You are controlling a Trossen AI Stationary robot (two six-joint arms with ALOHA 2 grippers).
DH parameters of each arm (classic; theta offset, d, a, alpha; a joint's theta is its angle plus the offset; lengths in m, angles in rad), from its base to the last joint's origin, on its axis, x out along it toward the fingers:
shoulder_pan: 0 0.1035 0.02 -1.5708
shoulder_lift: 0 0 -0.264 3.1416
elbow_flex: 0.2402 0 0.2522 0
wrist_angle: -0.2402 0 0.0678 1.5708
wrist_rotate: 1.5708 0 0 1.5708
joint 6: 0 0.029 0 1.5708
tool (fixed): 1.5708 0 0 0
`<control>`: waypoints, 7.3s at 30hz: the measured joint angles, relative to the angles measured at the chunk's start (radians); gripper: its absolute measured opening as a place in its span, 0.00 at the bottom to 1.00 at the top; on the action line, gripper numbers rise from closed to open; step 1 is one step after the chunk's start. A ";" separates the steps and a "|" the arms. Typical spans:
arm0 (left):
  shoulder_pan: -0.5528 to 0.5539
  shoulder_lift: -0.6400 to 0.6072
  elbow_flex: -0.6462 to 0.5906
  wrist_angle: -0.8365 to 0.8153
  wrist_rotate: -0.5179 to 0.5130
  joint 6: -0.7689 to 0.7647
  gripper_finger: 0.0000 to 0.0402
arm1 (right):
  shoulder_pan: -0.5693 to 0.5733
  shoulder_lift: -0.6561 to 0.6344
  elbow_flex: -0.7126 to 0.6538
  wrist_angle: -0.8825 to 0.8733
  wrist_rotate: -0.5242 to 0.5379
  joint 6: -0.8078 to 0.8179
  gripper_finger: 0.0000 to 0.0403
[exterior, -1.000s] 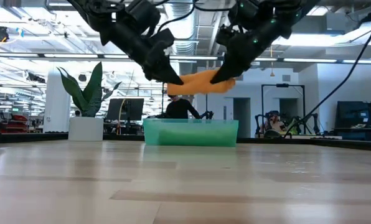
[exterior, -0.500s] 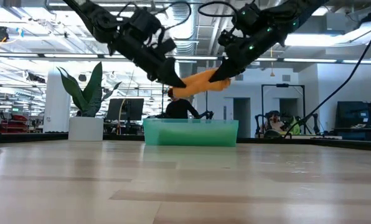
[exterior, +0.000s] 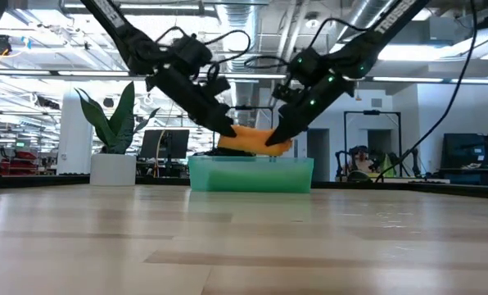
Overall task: Roll microfiber towels into tight, uniform cylinder then place into a basket
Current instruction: Put the rolled orange towel into the blue bin, then return to Home Position
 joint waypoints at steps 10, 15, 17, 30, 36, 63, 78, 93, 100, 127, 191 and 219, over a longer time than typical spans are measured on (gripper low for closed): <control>0.040 0.131 0.003 0.085 -0.034 0.091 0.09 | -0.041 0.143 0.125 -0.095 -0.018 -0.059 0.11; 0.044 0.157 0.003 0.099 -0.034 0.128 0.09 | -0.047 0.192 0.190 -0.175 -0.023 -0.068 0.11; 0.043 0.157 0.003 0.101 -0.036 0.128 0.09 | -0.047 0.197 0.200 -0.192 -0.022 -0.081 0.11; 0.043 0.156 0.001 0.089 -0.152 0.121 0.34 | -0.054 0.190 0.196 -0.293 0.002 -0.105 0.11; 0.039 0.155 0.001 0.111 -0.145 0.063 0.44 | -0.058 0.191 0.197 -0.291 -0.006 -0.109 0.12; 0.032 0.066 0.002 0.216 0.088 -0.054 0.42 | -0.054 0.177 0.368 -0.652 0.063 -0.105 0.65; -0.053 -0.342 -0.097 -0.152 0.122 -0.095 0.42 | 0.035 -0.165 0.263 -0.842 -0.042 -0.011 0.65; -0.333 -0.779 -0.566 0.100 0.126 -0.274 0.42 | 0.233 -0.659 -0.179 -0.608 -0.050 0.182 0.65; -0.445 -0.943 -0.701 0.128 0.124 -0.309 0.42 | 0.288 -0.841 -0.356 -0.507 -0.042 0.241 0.65; -0.625 -1.267 -0.942 0.250 0.062 -0.260 0.42 | 0.399 -1.496 -0.949 0.024 0.003 0.504 0.65; -0.625 -1.679 -0.942 -0.180 -0.061 -0.272 0.42 | 0.625 -1.609 -1.063 0.047 0.380 0.548 0.65; -0.625 -1.678 -0.945 -0.180 -0.059 -0.258 0.42 | 0.625 -1.609 -1.063 0.046 0.380 0.548 0.65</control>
